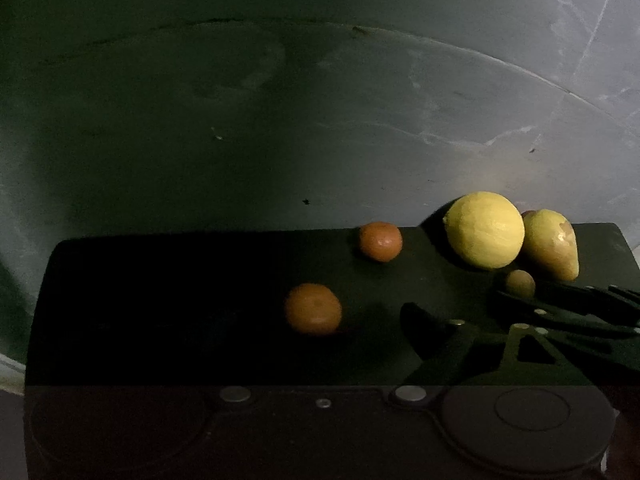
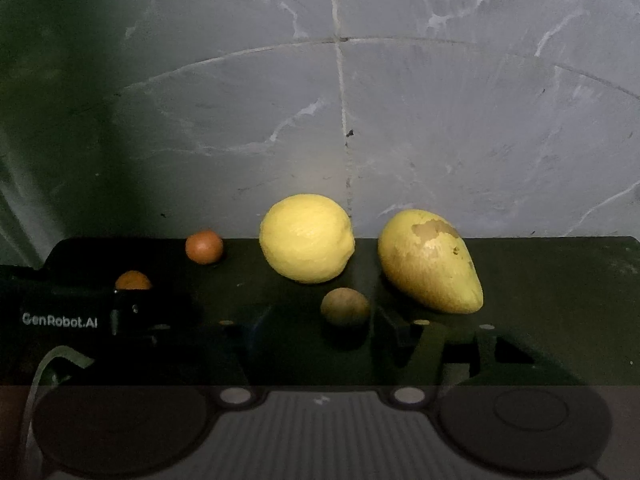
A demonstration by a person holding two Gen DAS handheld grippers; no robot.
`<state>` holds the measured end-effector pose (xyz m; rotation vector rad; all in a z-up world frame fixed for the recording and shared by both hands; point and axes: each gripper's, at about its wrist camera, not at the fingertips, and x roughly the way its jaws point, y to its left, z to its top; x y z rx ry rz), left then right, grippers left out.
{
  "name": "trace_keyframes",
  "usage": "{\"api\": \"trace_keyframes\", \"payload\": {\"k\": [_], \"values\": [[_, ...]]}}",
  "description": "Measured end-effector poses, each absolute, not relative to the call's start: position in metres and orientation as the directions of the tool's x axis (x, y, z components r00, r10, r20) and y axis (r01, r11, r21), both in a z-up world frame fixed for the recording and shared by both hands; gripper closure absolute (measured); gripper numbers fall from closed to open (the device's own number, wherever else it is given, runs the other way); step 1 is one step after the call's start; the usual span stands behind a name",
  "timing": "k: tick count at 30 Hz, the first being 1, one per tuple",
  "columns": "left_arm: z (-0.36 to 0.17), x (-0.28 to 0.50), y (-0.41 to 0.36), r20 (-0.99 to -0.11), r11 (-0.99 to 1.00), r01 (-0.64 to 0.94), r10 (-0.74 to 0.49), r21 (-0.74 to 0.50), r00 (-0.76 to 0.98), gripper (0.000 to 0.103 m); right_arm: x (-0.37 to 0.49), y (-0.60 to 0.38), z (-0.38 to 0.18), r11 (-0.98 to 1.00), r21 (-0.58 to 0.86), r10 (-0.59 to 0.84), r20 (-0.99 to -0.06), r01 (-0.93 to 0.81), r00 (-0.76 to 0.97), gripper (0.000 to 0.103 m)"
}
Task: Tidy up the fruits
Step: 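Grasp a tangerine with the left tool while the right tool grasps the small brown fruit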
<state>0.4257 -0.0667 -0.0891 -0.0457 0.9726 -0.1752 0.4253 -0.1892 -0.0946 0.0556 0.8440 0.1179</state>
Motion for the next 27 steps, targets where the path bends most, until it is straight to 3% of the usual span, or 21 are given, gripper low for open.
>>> {"api": "trace_keyframes", "payload": {"k": [16,19,27], "values": [[-0.094,0.428,-0.069,-0.817,0.987,0.107,-0.157,-0.117,0.555,0.060,0.432,-0.188,-0.101,0.993,0.108,0.117,-0.747,-0.055,0.654,0.070],[-0.093,0.428,-0.067,-0.816,0.988,0.099,-0.150,-0.115,0.559,0.068,0.432,-0.188,-0.101,0.993,0.109,0.118,-0.745,-0.054,0.657,0.071],[-0.090,0.418,-0.068,-0.813,0.983,0.124,-0.182,-0.136,0.553,0.069,0.423,-0.192,-0.098,0.991,0.122,0.131,-0.740,-0.060,0.659,0.071]]}}
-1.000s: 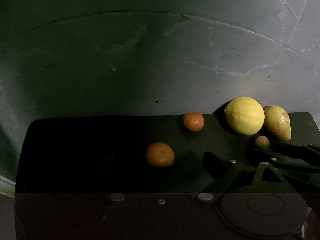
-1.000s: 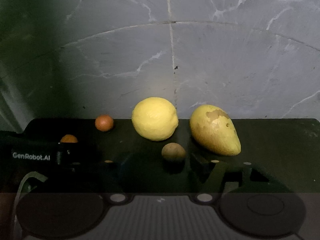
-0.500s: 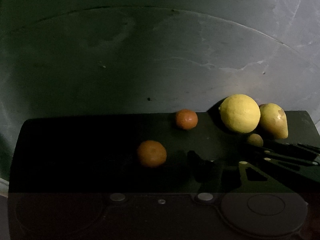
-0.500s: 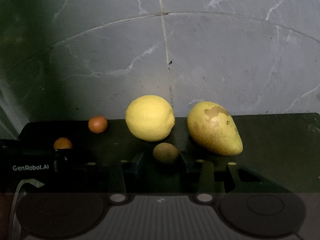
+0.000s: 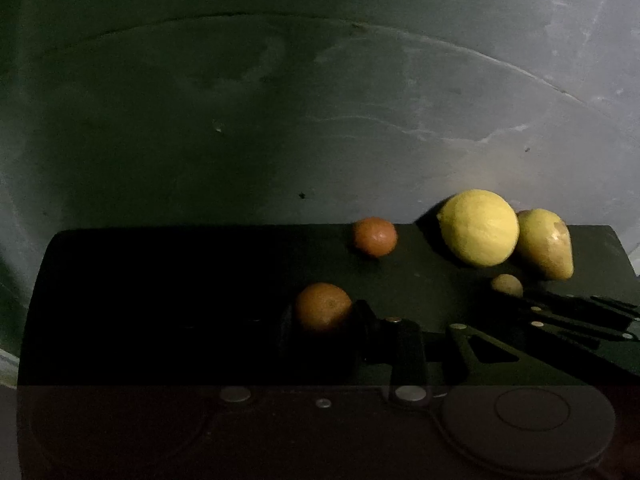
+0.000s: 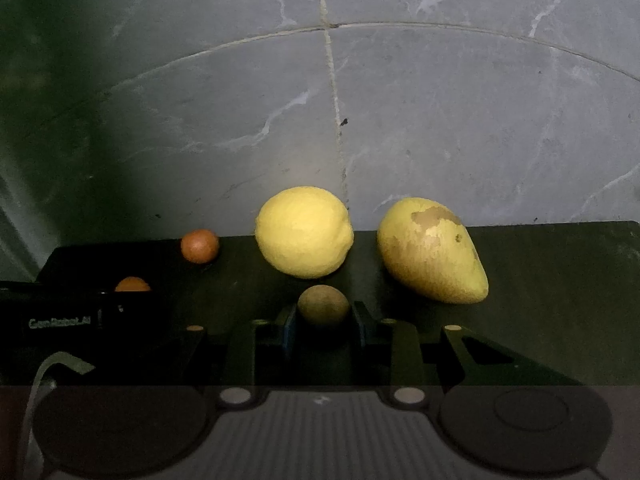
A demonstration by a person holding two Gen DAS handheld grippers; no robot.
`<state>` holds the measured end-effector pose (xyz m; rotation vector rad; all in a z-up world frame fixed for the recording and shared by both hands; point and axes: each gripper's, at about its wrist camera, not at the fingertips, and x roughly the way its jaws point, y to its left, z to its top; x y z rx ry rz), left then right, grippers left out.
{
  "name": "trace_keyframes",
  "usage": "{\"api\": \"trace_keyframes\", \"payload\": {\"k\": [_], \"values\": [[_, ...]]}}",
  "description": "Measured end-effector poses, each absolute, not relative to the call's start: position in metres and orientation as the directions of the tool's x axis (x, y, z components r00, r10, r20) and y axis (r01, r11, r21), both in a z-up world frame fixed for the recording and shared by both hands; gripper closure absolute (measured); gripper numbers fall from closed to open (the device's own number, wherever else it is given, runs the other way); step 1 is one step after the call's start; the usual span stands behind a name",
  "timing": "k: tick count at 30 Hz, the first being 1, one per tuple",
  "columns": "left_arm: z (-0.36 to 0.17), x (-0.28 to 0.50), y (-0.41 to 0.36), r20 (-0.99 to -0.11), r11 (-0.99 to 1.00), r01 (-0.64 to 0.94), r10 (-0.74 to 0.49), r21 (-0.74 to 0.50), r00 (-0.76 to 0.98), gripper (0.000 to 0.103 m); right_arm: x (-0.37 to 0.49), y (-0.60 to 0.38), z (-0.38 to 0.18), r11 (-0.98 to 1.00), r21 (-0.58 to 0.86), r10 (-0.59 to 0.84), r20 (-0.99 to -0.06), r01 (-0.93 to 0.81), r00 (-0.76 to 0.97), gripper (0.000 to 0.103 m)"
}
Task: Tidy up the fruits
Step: 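Grasp a tangerine with the left tool while the right tool grasps the small brown fruit, then carry both fruits over the tray and open both tools to release them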
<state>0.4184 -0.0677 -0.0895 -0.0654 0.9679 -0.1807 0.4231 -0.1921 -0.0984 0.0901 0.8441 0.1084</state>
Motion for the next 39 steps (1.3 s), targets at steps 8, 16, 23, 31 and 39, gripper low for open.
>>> {"api": "trace_keyframes", "payload": {"k": [8,16,23,31,39], "values": [[-0.080,0.406,-0.072,-0.801,0.976,0.160,-0.215,-0.150,0.559,0.069,0.402,-0.190,-0.089,0.988,0.136,0.148,-0.731,-0.070,0.667,0.071],[-0.073,0.392,-0.080,-0.792,0.968,0.189,-0.243,-0.164,0.560,0.069,0.379,-0.187,-0.077,0.987,0.143,0.155,-0.716,-0.074,0.681,0.071],[-0.066,0.371,-0.083,-0.785,0.961,0.216,-0.266,-0.171,0.559,0.069,0.357,-0.181,-0.067,0.987,0.142,0.156,-0.703,-0.077,0.694,0.071],[-0.065,0.351,-0.087,-0.787,0.953,0.250,-0.286,-0.173,0.546,0.069,0.329,-0.177,-0.066,0.987,0.145,0.155,-0.706,-0.073,0.691,0.071],[-0.069,0.334,-0.096,-0.797,0.944,0.279,-0.302,-0.175,0.523,0.069,0.305,-0.173,-0.068,0.986,0.151,0.157,-0.720,-0.069,0.676,0.071]]}}
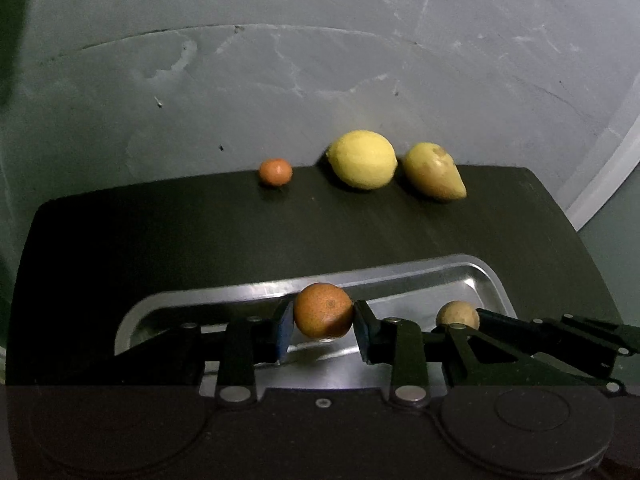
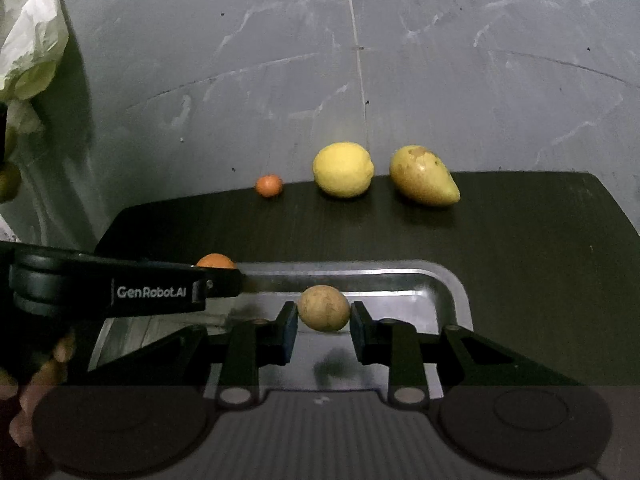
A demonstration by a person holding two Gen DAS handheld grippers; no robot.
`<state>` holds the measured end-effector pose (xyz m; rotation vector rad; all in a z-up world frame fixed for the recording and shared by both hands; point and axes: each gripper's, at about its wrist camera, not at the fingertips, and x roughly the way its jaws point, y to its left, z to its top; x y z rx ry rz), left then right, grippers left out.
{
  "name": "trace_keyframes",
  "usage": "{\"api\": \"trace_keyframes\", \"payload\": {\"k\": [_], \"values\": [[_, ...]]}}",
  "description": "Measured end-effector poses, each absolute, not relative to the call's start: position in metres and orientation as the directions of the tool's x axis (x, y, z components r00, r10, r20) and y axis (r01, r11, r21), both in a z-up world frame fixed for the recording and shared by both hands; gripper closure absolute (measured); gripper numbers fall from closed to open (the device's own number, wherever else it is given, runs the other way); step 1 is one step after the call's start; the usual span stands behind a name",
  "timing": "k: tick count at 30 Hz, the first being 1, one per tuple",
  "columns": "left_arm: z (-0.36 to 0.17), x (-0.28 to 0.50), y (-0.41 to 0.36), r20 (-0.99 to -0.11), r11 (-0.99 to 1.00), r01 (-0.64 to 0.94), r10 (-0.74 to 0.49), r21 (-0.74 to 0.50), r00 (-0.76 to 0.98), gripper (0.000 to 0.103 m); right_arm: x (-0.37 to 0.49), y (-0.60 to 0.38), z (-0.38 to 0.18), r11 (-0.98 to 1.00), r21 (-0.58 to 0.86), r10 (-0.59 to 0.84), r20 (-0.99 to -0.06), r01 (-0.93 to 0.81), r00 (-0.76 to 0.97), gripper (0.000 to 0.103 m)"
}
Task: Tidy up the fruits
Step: 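Carry both fruits over the tray and open both tools to release them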
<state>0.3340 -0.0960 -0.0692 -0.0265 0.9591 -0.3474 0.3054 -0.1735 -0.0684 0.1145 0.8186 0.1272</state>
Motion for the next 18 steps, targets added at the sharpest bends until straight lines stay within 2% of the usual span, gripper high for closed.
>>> {"api": "trace_keyframes", "payload": {"k": [18], "values": [[-0.075,0.307,-0.101,-0.821,0.934,0.311,-0.313,-0.176,0.476,0.069,0.276,-0.168,-0.081,0.984,0.153,0.178,-0.759,-0.095,0.626,0.071]]}}
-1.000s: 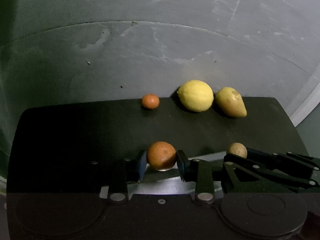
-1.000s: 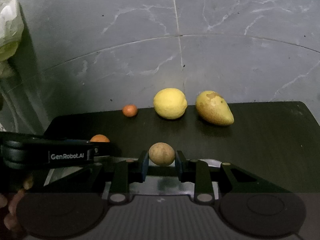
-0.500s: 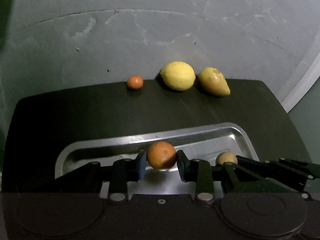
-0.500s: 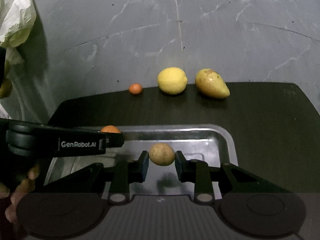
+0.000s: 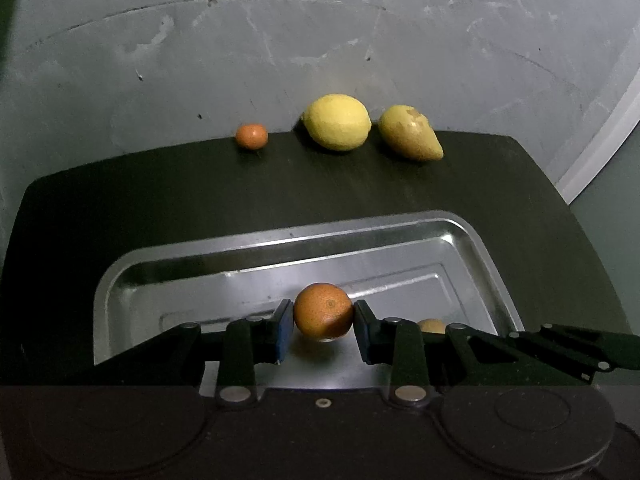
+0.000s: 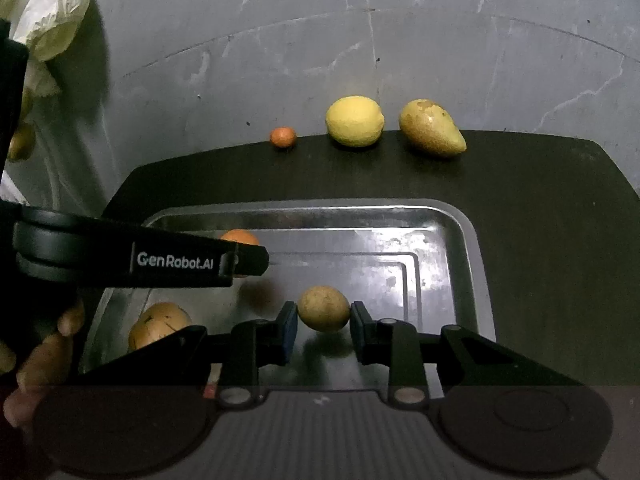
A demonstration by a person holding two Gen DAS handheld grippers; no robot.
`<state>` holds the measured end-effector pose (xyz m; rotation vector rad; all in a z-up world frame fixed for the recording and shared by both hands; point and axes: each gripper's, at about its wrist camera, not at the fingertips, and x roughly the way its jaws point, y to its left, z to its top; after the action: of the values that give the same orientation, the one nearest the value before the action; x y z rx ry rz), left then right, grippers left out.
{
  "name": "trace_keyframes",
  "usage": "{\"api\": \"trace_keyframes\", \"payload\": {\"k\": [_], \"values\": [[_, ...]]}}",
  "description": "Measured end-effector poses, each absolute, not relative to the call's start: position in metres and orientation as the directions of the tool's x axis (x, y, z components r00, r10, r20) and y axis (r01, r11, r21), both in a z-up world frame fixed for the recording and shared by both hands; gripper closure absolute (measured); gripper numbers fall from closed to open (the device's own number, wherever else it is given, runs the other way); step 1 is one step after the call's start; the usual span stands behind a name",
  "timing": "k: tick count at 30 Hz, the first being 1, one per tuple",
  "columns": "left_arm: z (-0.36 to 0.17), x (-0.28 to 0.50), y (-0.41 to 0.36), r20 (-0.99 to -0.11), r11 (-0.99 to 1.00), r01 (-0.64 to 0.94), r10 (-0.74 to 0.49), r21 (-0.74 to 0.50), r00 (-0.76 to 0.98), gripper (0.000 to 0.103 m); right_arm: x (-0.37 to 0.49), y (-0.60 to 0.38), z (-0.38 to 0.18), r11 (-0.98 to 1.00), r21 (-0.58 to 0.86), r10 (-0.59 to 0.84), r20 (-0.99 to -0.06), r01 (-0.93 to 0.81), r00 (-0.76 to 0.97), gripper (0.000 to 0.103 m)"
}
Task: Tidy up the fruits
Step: 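Carry both fruits over the tray and open both tools to release them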
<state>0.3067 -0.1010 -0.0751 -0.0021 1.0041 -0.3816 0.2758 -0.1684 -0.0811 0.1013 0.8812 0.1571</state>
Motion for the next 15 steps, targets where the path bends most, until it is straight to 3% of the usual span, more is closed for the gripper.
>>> {"api": "trace_keyframes", "payload": {"k": [15], "values": [[-0.0816,0.3009,-0.1051,-0.839,0.932,0.318,-0.310,-0.175,0.447,0.069,0.2699,-0.1678,-0.0818,0.986,0.142,0.169,-0.776,-0.093,0.607,0.071]]}}
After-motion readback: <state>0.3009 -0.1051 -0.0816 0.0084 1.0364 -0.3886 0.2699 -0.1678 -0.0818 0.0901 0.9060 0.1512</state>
